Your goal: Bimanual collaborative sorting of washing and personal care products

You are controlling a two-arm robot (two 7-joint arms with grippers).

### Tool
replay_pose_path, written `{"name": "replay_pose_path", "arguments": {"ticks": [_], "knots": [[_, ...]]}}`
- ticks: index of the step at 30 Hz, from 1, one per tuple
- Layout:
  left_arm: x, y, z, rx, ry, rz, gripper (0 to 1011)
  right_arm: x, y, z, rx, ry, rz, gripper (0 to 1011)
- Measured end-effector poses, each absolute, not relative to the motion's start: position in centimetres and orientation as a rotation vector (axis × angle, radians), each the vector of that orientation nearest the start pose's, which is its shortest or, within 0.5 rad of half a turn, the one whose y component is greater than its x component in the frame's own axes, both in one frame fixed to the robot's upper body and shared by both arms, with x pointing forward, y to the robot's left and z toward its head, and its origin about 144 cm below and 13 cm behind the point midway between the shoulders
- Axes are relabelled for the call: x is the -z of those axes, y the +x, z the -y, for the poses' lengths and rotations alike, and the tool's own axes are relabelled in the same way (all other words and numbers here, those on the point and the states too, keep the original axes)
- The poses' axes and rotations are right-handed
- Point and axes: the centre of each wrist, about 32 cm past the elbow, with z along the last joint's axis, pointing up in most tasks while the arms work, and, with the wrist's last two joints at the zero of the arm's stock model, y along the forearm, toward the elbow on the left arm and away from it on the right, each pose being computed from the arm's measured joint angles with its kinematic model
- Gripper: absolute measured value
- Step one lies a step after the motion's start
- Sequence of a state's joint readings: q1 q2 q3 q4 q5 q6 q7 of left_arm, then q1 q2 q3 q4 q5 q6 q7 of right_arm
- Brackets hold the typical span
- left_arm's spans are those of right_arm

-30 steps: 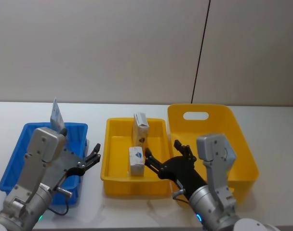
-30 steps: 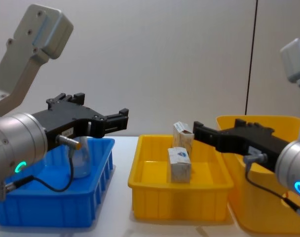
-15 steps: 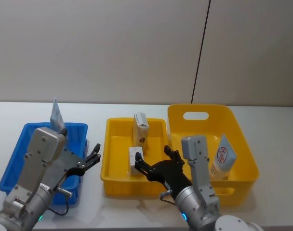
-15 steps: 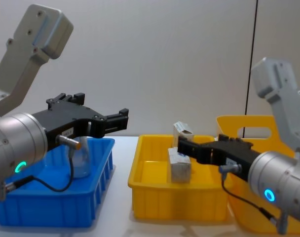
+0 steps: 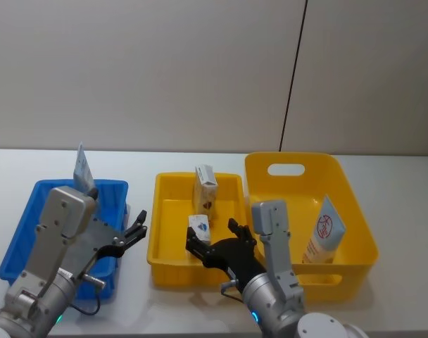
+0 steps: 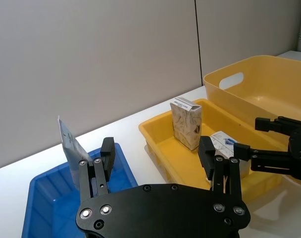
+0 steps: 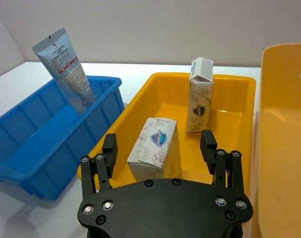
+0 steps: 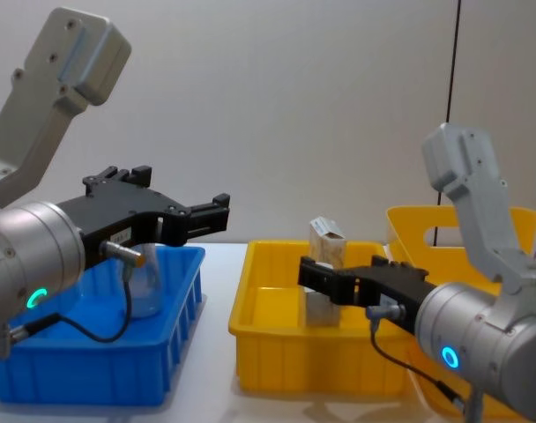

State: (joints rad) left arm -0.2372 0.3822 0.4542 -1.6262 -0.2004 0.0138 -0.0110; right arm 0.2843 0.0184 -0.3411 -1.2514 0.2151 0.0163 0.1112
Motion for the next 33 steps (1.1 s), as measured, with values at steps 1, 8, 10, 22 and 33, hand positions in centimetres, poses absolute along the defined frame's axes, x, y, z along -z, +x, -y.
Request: {"name": "replay_pose_path", "arguments": {"ticks": [1,8,10,22,33], "knots": [[-120.4,49.2,-19.8,-1.124,0.061,0.268,1001,-113.8,52.4,13.0,1.141,0.011,-0.135,1002],[-120.4,49.2,-19.8,-1.124,0.061,0.268,1001,-113.5,52.9,12.6,1.135,0.01,-0.151,1002],[-120.4,49.2,-19.8,-1.124,0.061,0.268,1001,-113.4,53.0,12.6,1.135,0.01,-0.153,1002],[-120.4,49.2,-19.8,-1.124,0.061,0.268,1001,-112.8,53.8,12.2,1.132,-0.001,-0.183,855],[-120.4,49.2,-19.8,-1.124,0.061,0.268,1002,-112.6,54.4,12.0,1.123,-0.008,-0.198,505]]}}
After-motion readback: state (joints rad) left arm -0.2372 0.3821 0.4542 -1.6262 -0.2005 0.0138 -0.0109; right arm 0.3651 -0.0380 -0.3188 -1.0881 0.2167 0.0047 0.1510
